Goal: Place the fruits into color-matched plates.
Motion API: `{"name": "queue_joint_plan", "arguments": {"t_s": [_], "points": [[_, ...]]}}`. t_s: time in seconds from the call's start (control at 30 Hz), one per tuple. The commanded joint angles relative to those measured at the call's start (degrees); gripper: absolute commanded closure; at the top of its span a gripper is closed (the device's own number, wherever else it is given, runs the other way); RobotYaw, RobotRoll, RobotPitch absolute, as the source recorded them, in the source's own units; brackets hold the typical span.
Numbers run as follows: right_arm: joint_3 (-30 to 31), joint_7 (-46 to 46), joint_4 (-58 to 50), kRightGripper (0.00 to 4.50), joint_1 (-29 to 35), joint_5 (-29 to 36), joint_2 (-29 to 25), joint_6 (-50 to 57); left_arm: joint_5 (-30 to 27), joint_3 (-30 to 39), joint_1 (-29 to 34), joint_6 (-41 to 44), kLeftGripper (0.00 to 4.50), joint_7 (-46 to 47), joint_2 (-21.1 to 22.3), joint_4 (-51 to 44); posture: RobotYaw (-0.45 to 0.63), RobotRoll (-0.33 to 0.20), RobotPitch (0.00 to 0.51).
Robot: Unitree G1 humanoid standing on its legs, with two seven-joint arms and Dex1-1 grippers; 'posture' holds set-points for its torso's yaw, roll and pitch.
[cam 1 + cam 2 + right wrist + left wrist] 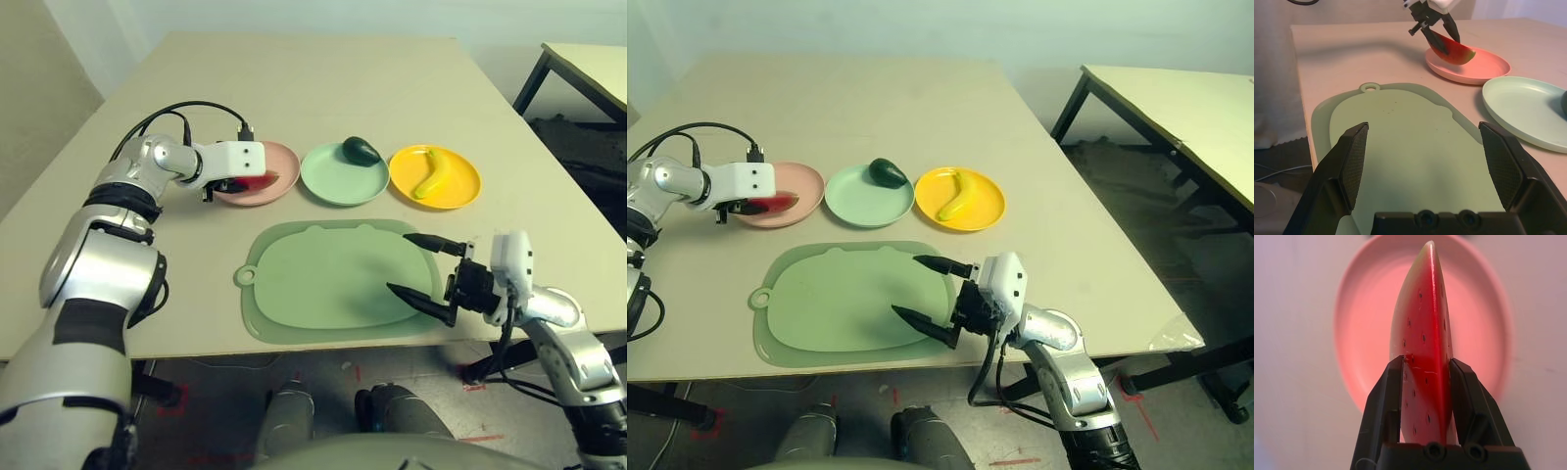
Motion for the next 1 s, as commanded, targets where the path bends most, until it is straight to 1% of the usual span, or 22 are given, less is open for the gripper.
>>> {"name": "queue_joint_plan", "arguments": {"t_s": [0.03, 0.23, 0.3, 0.37, 0.5, 0.53, 0.7, 0.87, 0.93, 1.0], "points": [[0.34, -0.65, -0.96, 0.00, 0.91, -0.07, -0.25, 0.62, 2.47, -0.45, -1.30, 1.85, 3.08, 3.73, -1.40, 1.35, 0.00, 0.000, 0.090], [0.17, -1.55, -1.63, 0.00, 2.60, -0.38, -0.47, 0.48, 3.93, 0.14, -1.38, 2.39, 3.08, 6.69, -2.64, 1.81, -0.02, 0.000, 0.094], [-0.56, -1.85, -1.11, 0.00, 3.11, -0.43, -0.73, 0.34, 4.17, 0.13, -1.35, 2.35, 2.34, 7.23, -2.67, 1.86, -0.02, 0.000, 0.094], [-1.11, -1.86, -0.80, 0.00, 3.34, -0.39, -1.05, 0.08, 4.51, 0.19, -1.25, 2.31, 1.76, 7.49, -2.59, 1.92, -0.02, 0.000, 0.094], [-1.39, -1.85, -0.88, 0.00, 3.55, -0.02, -1.37, 0.33, 4.81, 0.45, -1.05, 2.13, 0.33, 7.62, -2.25, 1.94, -0.01, 0.000, 0.093], [-1.14, -1.72, -0.66, 0.00, 3.42, -0.15, -1.34, 0.29, 4.85, 0.49, -0.99, 2.11, 0.03, 7.66, -2.11, 1.95, 0.00, 0.000, 0.092], [-0.28, -1.83, -0.08, 0.00, 2.21, -0.15, -0.70, 0.66, 4.97, 0.61, -0.89, 1.43, 0.03, 7.73, -1.53, 1.81, 0.01, 0.000, 0.090], [-0.96, -1.98, 0.48, 0.00, 2.32, 0.27, -0.65, 0.74, 3.96, 1.50, -1.46, -1.01, 0.03, 6.51, -0.64, 1.19, 0.02, 0.000, 0.088], [-1.70, -2.77, 0.60, 0.00, 2.37, 0.52, -0.39, 0.77, 2.73, 2.70, -1.66, -2.44, 0.03, 5.19, -0.10, 0.77, 0.03, 0.000, 0.088], [-2.45, -3.89, 0.93, 0.00, 2.27, 0.41, 0.10, 0.29, -0.12, 5.52, -1.63, -3.58, 0.03, 2.83, 0.39, 0.15, 0.03, 0.000, 0.087]]}}
